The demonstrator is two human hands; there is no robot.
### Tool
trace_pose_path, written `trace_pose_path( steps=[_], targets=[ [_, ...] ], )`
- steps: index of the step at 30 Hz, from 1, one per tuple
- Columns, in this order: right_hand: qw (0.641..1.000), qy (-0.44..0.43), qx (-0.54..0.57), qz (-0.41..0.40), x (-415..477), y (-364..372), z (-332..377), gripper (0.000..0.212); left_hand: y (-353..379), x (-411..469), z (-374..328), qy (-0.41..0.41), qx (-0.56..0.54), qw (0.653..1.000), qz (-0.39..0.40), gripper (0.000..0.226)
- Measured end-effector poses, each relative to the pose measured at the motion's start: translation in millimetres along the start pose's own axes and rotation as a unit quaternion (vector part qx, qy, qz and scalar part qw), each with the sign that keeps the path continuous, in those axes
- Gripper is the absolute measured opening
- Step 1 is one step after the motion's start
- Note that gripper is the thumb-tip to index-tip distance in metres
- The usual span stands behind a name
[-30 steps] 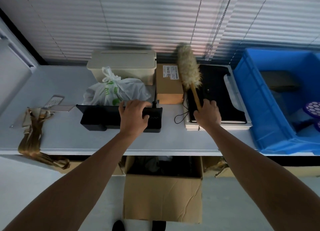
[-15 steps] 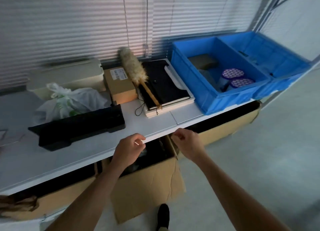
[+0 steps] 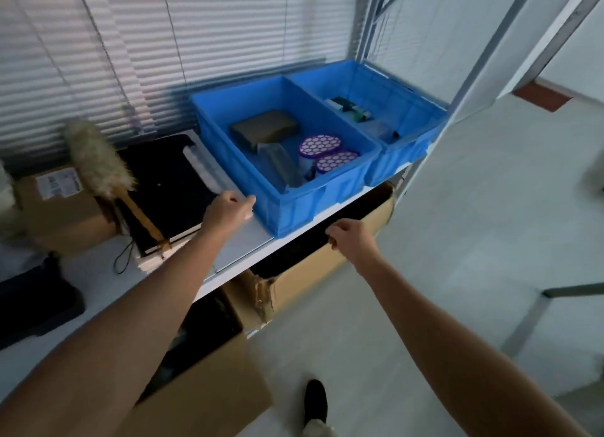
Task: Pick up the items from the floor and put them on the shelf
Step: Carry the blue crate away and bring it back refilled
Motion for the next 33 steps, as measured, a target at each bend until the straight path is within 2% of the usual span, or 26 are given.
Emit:
trace_pose_path(
  steps=[2, 4, 7, 9, 10, 12, 14, 16, 20, 24, 26, 29, 33],
  targets=[
    [0.997, 0.050, 0.052, 0.030, 40.8, -10.8, 21.3, 0.020, 23.0, 40.8, -21.9, -0.057, -0.071, 0.995, -0.034, 0.065],
    [0.992, 0.088, 0.079, 0.051, 79.7, -17.9, 41.7, 0.040, 42.3, 63.5, -39.2, -0.129, -0.130, 0.982, -0.049, 0.060],
    [0.966, 0.184, 0.145, 0.109, 114.8, -23.9, 70.7, 0.078, 57.0, 81.9, -42.0, -0.172, -0.108, 0.976, -0.077, 0.051],
    [0.938, 0.241, 0.205, 0.139, 124.2, -22.2, 86.1, 0.090, 57.9, 87.5, -34.6, -0.176, -0.079, 0.976, -0.103, 0.045],
    [0.926, 0.261, 0.233, 0.143, 128.3, -18.7, 90.6, 0.088, 56.9, 88.1, -33.3, -0.174, -0.079, 0.976, -0.109, 0.044],
    [0.911, 0.279, 0.271, 0.138, 132.3, -9.9, 96.3, 0.071, 54.8, 88.2, -30.2, -0.166, -0.095, 0.975, -0.113, 0.047],
    [0.903, 0.275, 0.305, 0.125, 136.0, -2.3, 97.9, 0.047, 54.2, 87.5, -29.8, -0.158, -0.124, 0.974, -0.104, 0.051],
    [0.896, 0.270, 0.333, 0.118, 135.0, -0.7, 99.2, 0.039, 52.9, 85.8, -28.8, -0.157, -0.150, 0.971, -0.100, 0.053],
    [0.896, 0.271, 0.338, 0.101, 129.8, -11.2, 93.3, 0.038, 49.6, 73.1, -35.3, -0.156, -0.175, 0.969, -0.083, 0.051],
    [0.901, 0.264, 0.334, 0.085, 121.4, -21.4, 80.0, 0.043, 40.5, 57.1, -39.1, -0.149, -0.150, 0.977, -0.027, 0.039],
    [0.900, 0.266, 0.336, 0.079, 117.5, -28.0, 68.3, 0.048, 35.9, 52.5, -38.9, -0.164, -0.119, 0.979, 0.003, 0.044],
    [0.896, 0.267, 0.350, 0.059, 107.7, -39.5, 44.8, 0.056, 22.3, 57.0, -37.2, -0.145, -0.030, 0.988, -0.039, 0.054],
    [0.901, 0.257, 0.350, 0.016, 82.4, -56.4, 13.5, 0.049, 2.3, 66.6, -45.7, -0.102, -0.020, 0.991, -0.082, 0.077]
  ],
)
Point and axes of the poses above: each hand's wrist, its own x-axis towards the middle knuckle, its own y-axis out of the palm, z = x × y, the point moved 2 cm from there along x, towards the middle knuckle, and after that the axes turned 13 degrees about y, right-handed, at the moved point
